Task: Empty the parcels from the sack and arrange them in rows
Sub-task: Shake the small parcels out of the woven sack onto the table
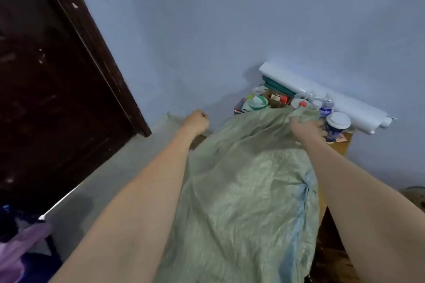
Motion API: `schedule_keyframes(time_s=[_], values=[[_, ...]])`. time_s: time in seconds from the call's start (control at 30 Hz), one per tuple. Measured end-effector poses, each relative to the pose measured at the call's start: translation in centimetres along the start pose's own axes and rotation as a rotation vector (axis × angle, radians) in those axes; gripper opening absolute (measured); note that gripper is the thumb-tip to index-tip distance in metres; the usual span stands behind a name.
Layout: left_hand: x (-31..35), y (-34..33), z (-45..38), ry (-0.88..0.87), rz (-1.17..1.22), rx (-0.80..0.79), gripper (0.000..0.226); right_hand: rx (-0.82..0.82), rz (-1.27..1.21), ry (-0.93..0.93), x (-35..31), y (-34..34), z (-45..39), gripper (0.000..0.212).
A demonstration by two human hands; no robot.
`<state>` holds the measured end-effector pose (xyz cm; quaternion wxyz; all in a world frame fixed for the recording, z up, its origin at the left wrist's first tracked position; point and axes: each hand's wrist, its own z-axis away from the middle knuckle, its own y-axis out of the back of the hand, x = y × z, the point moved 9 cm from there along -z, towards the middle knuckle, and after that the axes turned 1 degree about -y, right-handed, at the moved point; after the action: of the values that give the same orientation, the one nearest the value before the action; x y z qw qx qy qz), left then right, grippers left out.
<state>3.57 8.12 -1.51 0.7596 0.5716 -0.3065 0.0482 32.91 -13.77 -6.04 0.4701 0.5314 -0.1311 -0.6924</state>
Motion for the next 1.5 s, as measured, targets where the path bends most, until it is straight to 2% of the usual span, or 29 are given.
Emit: schedule_keyframes(time_s=[0.23, 0.43, 0.57, 0.73, 0.8, 0.87, 0.93, 1.03, 1.2, 1.27, 1.4, 1.5], values=[[-0.8, -5.9, -7.1, 0.044, 0.041, -0.05, 0.037, -0.078, -0.139, -0.09, 1.2, -4.2, -6.7, 0.142], [-3.3, -11.4, -9.9, 0.112, 0.108, -0.153, 0.042, -0.162, -0.281, -0.11, 2.4, -7.5, -9.2, 0.139], [-6.2, -15.1, -8.9, 0.223, 0.111, -0.307, 0.071, -0.375, -0.24, -0.178, 4.5, -11.3, -9.1, 0.148], [-9.5, -18.7, -5.9, 0.318, 0.188, -0.501, 0.097, -0.541, -0.075, -0.155, 5.5, -14.5, -6.6, 0.126], [-11.0, -19.8, -5.6, 0.305, 0.218, -0.516, 0.108, -0.607, -0.087, -0.141, 5.2, -15.4, -4.9, 0.103], [-11.2, -19.3, -3.5, 0.313, 0.205, -0.54, 0.098, -0.641, -0.098, -0.159, 5.2, -16.1, -2.9, 0.092], [-11.5, -18.9, -1.1, 0.317, 0.165, -0.576, 0.087, -0.695, -0.113, -0.168, 5.4, -17.1, -0.7, 0.09], [-13.1, -18.1, 2.3, 0.341, 0.118, -0.613, 0.095, -0.75, -0.124, -0.191, 6.7, -18.9, 2.6, 0.098], [-16.7, -15.5, 9.2, 0.408, 0.141, -0.611, 0.093, -0.863, -0.135, -0.168, 7.8, -21.7, 9.9, 0.07], [-18.5, -14.5, 12.4, 0.46, 0.164, -0.612, 0.093, -0.891, -0.107, -0.153, 8.1, -22.5, 12.7, 0.066], [-23.0, -13.1, 18.4, 0.524, 0.119, -0.644, 0.108, -0.935, -0.045, -0.143, 9.1, -24.3, 18.0, 0.068], [-26.5, -11.7, 22.0, 0.557, 0.052, -0.623, 0.102, -0.96, 0.039, -0.111, 10.3, -25.5, 21.8, 0.064]])
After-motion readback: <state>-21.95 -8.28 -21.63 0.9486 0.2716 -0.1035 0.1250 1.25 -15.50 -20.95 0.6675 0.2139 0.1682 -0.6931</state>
